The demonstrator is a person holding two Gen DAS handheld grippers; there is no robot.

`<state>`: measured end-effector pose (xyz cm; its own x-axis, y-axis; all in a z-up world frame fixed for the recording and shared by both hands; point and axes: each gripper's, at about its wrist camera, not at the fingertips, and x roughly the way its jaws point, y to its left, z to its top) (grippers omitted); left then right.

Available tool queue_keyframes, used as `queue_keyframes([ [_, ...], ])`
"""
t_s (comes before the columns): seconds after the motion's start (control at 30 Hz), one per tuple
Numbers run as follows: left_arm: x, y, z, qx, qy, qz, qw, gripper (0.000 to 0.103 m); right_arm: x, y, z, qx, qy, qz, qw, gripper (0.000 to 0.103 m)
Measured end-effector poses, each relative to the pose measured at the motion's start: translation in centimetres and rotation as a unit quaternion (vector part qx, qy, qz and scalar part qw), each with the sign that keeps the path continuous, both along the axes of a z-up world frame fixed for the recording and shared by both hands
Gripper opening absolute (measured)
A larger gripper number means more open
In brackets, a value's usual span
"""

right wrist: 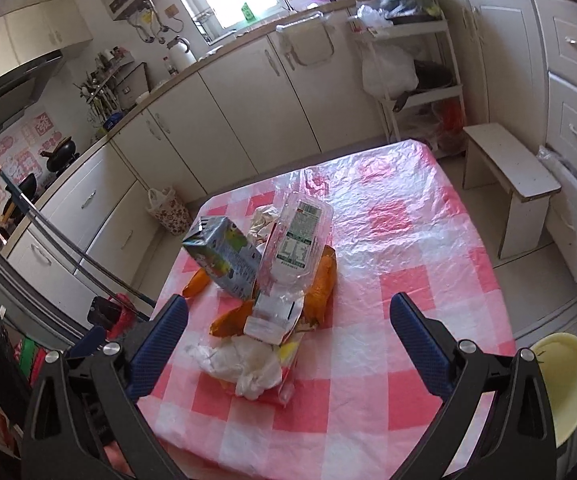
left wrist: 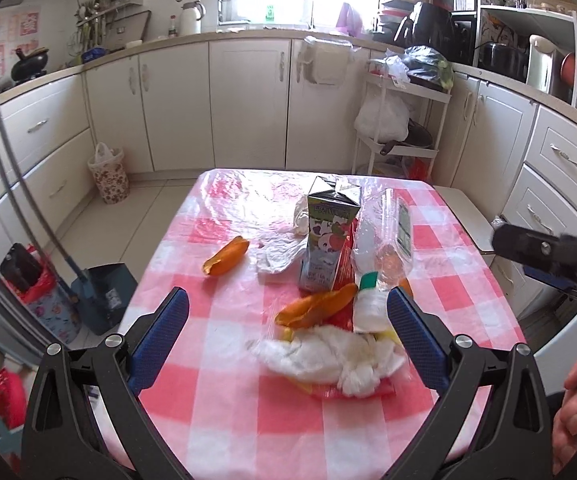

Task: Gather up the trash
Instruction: 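Grasp the juice carton with the left tool while the right tool grasps the clear bottle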

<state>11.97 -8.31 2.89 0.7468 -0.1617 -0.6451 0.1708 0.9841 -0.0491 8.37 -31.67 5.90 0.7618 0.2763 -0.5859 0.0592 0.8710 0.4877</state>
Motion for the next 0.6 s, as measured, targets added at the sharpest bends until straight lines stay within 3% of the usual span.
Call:
queue_keyframes([
  [0.27, 6.6, -2.2, -3.3, -0.019, 0.011, -0.009, 0.9997, 0.096, 7.3, 0.0, -3.8, 0.054, 0.077, 0.003, 0.996, 0.097],
  [0.37, 8.1, -3.1, -3.9, -0.015, 0.007, -0.015, 0.9998, 0.088, 8.5, -0.1, -4.4, 0.073, 0.085, 0.007, 0.994, 0.097],
  [0.5, 10.2, -3.7, -4.9, -0.036, 0.022, -0.031, 0.9986, 0.064, 9.3, -0.5, -5.2, 0.101, 0.095, 0.015, 0.990, 0.096],
  [0.57, 11.0, -4.0, -5.6, -0.038, 0.034, -0.041, 0.9979, 0.048, 9.5, -0.9, -5.8, 0.116, 0.101, 0.018, 0.988, 0.094],
  [0.6, 11.3, -4.0, -5.9, -0.050, 0.041, -0.053, 0.9965, 0.034, 9.9, -0.9, -6.0, 0.124, 0.104, 0.021, 0.987, 0.086],
])
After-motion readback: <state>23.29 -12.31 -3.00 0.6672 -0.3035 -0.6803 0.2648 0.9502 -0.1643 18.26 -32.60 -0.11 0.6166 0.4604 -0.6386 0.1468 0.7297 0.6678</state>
